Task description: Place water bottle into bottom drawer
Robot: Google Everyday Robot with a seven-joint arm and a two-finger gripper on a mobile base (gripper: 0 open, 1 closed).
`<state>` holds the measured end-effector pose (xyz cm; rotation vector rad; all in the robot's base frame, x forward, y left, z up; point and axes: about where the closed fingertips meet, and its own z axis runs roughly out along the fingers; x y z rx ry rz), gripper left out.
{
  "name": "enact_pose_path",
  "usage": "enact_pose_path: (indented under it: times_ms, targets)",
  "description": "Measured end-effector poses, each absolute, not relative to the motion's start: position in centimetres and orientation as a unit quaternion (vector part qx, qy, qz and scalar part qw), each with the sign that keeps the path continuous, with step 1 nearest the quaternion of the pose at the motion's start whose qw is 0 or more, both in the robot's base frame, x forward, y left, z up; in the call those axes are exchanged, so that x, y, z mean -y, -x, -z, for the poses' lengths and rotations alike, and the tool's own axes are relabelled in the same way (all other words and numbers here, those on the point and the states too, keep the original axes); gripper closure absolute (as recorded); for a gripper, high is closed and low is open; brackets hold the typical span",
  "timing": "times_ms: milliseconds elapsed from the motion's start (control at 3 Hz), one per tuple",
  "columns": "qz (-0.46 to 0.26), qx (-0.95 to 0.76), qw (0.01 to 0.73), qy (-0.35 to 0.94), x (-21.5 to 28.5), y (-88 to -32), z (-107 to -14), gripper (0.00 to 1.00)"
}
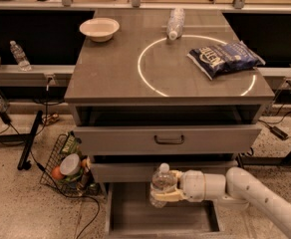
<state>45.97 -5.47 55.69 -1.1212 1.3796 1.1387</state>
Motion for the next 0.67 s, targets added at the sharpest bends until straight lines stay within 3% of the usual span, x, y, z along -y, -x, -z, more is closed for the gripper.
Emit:
enact_pose_path:
  times_ms: [667]
  targets:
    - [-0.445, -0.573, 0.551, 0.412, 4.0, -47.6, -40.8, 1.0]
